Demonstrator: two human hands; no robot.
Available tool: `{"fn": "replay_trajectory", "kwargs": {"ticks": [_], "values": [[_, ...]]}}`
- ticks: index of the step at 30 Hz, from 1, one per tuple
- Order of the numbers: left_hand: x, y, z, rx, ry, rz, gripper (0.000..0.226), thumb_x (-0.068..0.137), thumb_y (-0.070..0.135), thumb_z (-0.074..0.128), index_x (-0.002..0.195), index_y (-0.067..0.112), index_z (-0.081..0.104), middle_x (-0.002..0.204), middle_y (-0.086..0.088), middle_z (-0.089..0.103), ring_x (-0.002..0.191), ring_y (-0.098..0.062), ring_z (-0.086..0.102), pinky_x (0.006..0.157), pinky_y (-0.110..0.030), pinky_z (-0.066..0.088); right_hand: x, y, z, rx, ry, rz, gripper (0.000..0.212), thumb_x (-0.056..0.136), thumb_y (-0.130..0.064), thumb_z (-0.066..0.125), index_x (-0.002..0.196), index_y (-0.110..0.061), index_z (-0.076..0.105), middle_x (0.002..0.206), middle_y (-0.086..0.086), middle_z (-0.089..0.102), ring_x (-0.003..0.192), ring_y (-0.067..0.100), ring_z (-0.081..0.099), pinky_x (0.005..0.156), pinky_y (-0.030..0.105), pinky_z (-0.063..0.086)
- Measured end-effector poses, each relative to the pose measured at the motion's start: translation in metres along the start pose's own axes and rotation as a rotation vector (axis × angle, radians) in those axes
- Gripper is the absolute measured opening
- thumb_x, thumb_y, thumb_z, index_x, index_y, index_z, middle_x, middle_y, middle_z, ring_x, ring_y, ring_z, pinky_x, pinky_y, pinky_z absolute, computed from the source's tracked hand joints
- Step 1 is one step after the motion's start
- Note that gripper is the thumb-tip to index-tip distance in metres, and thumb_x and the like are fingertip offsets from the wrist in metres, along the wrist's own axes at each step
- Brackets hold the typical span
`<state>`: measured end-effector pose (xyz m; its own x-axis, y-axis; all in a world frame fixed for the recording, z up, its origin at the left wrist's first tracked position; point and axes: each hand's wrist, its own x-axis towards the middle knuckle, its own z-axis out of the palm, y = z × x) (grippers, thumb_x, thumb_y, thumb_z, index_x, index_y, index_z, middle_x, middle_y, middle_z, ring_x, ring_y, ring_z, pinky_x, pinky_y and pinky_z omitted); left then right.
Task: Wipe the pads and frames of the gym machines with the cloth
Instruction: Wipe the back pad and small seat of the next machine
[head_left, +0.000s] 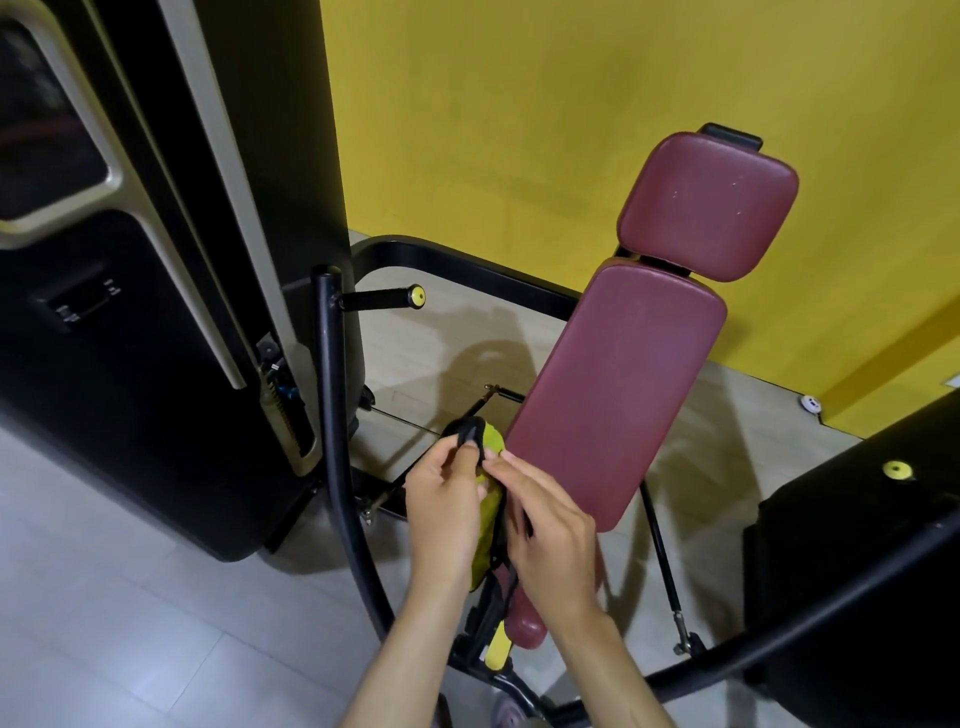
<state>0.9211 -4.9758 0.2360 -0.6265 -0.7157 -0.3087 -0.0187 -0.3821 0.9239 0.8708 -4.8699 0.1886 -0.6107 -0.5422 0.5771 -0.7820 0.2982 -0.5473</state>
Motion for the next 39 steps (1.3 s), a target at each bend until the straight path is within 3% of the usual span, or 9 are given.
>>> {"fn": "replay_trajectory", "kwargs": {"ticks": [6,11,17,22,26,29,33,36,39], "values": [[0.008,-0.001,-0.014,0.103,-0.096,0.068,0.007,0.095,0.016,0.071,0.092,0.014,0.077,0.088,-0.005,0.078,0.092,-0.023,0.075,0.085,-0.038,0.057,0.001,0.001,-0.003,0.234,-0.129,0.107,0.037,0.094,0.002,0.067,0.126,-0.017,0.071,0.133,-0.013,0.067,0.129,0.009,0.060,0.105,0.031,0.052],[0.020,0.008,-0.041,0.432,-0.280,0.200,0.011,0.100,0.030,0.066,0.103,0.021,0.072,0.098,0.006,0.078,0.100,-0.009,0.072,0.088,-0.035,0.054,0.014,0.015,-0.013,0.443,0.082,0.486,0.025,0.101,-0.001,0.061,0.110,-0.022,0.071,0.111,-0.007,0.075,0.112,0.013,0.069,0.097,0.035,0.054],[0.013,0.041,-0.059,0.461,-0.576,0.326,0.018,0.104,0.023,0.059,0.104,0.005,0.063,0.083,-0.007,0.064,0.077,-0.022,0.056,0.071,-0.034,0.043,0.009,0.040,-0.004,0.958,-0.398,0.991,0.050,0.094,-0.054,0.067,0.136,-0.028,0.065,0.136,0.001,0.068,0.129,0.020,0.061,0.111,0.046,0.047],[0.025,0.040,-0.083,0.448,-0.533,0.438,0.017,0.105,0.023,0.054,0.106,0.006,0.059,0.086,-0.020,0.049,0.074,-0.032,0.047,0.066,-0.039,0.039,0.012,0.033,-0.006,0.879,-0.320,0.832,0.047,0.097,-0.035,0.070,0.111,0.009,0.065,0.112,0.017,0.069,0.106,0.025,0.062,0.099,0.035,0.045],[0.033,0.023,-0.093,0.649,-0.368,0.429,0.013,0.104,0.041,0.047,0.106,0.029,0.052,0.073,-0.015,0.047,0.059,-0.013,0.042,0.058,-0.033,0.035,0.024,0.026,-0.015,0.563,-0.264,0.604,0.041,0.100,-0.050,0.062,0.101,-0.009,0.058,0.090,0.027,0.056,0.080,0.031,0.056,0.079,0.055,0.050],[0.037,0.015,-0.089,0.735,-0.228,0.419,0.016,0.103,0.048,0.041,0.104,0.033,0.045,0.068,-0.020,0.047,0.053,-0.019,0.043,0.055,-0.035,0.034,0.030,0.012,-0.022,0.369,-0.224,0.401,0.021,0.107,-0.043,0.052,0.103,-0.023,0.059,0.068,0.015,0.048,0.062,0.035,0.047,0.057,0.046,0.042],[0.032,0.012,-0.074,0.562,-0.171,0.359,0.034,0.097,0.056,0.046,0.100,0.022,0.043,0.065,-0.006,0.036,0.054,-0.013,0.038,0.054,-0.031,0.033,0.036,0.001,-0.025,0.290,-0.122,0.360,0.022,0.109,-0.041,0.044,0.097,-0.025,0.052,0.060,0.001,0.035,0.052,0.009,0.033,0.053,0.031,0.026],[0.028,-0.001,-0.066,0.262,-0.271,0.092,0.054,0.082,0.067,0.067,0.104,0.021,0.051,0.076,0.009,0.056,0.069,-0.004,0.056,0.070,-0.025,0.048,0.044,-0.004,-0.030,0.409,-0.032,0.445,0.026,0.109,-0.038,0.044,0.094,-0.019,0.052,0.066,0.000,0.040,0.061,0.009,0.038,0.059,0.031,0.032],[0.020,-0.025,-0.054,0.143,-0.468,-0.081,0.021,0.095,0.029,0.065,0.113,0.036,0.056,0.098,0.027,0.074,0.104,0.008,0.067,0.092,-0.018,0.052,0.051,-0.001,-0.039,0.518,0.031,0.494,0.025,0.110,-0.036,0.046,0.093,-0.018,0.052,0.072,-0.007,0.047,0.070,0.008,0.045,0.067,0.031,0.039]]}}
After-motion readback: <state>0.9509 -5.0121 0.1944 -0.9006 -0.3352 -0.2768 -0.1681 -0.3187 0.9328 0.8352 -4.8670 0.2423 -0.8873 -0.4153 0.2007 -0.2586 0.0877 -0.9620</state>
